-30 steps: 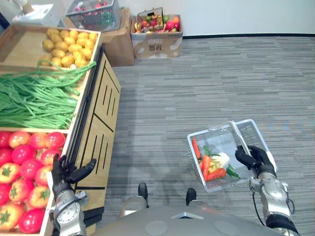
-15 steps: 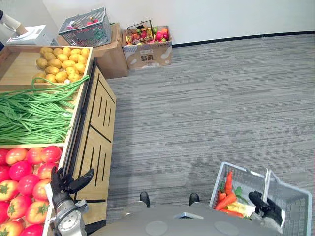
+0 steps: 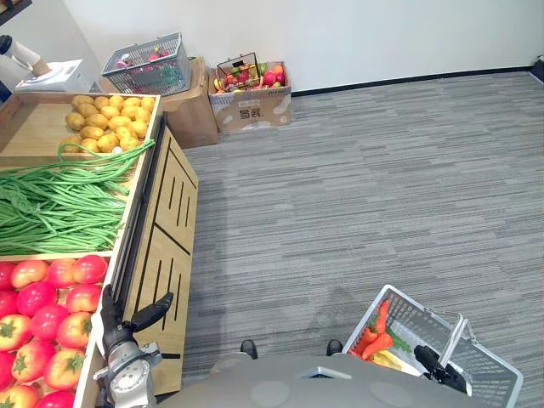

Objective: Pick vegetable in the basket

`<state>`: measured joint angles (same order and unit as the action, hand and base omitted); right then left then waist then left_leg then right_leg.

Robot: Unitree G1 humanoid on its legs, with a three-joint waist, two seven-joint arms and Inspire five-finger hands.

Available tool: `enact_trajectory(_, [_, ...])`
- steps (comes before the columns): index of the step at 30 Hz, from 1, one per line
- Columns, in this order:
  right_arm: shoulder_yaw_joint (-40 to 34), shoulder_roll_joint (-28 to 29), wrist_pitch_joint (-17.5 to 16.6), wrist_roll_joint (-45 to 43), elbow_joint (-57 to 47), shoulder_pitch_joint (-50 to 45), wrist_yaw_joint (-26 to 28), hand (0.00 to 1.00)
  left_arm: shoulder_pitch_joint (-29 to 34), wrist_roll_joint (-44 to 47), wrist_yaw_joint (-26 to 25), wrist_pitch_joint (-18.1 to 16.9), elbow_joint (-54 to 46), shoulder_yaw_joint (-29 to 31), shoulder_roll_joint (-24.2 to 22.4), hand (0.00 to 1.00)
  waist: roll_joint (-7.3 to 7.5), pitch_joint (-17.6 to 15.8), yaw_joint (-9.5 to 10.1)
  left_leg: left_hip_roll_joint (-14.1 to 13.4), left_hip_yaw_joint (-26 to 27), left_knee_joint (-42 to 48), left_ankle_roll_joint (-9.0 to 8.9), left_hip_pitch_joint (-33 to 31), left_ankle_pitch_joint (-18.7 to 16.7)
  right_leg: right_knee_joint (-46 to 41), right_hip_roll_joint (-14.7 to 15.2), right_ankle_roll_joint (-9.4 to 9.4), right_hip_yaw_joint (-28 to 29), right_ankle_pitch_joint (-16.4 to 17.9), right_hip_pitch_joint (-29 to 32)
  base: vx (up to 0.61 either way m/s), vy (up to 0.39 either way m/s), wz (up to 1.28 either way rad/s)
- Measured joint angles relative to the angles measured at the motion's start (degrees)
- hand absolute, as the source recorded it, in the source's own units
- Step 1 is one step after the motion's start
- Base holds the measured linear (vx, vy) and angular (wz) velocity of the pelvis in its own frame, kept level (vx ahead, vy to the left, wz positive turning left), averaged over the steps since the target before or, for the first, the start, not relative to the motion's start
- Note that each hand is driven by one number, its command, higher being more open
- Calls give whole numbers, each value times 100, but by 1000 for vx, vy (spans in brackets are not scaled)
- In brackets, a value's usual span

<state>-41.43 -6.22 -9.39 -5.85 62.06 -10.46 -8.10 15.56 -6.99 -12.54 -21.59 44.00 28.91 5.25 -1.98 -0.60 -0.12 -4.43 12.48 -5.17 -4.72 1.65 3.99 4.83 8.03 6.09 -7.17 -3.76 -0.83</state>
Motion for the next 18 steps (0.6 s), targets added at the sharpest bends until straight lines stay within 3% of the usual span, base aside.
enact_trajectory(6, [44, 35, 0, -152, 101, 52, -10, 0, -109, -34, -22, 0, 116, -7, 22, 100, -1, 3, 9, 13, 5, -1, 0, 2, 0, 1, 2, 0, 50, 0, 3, 0, 0, 0])
enact_trajectory(18, [295, 97, -42, -415, 150, 43, -143, 0, -171, -36, -232, 1, 278, -672, 198, 100, 11, 9, 82, 120, -39, -2, 7, -19, 4, 1, 94, 5, 68, 3, 1, -3, 4, 1])
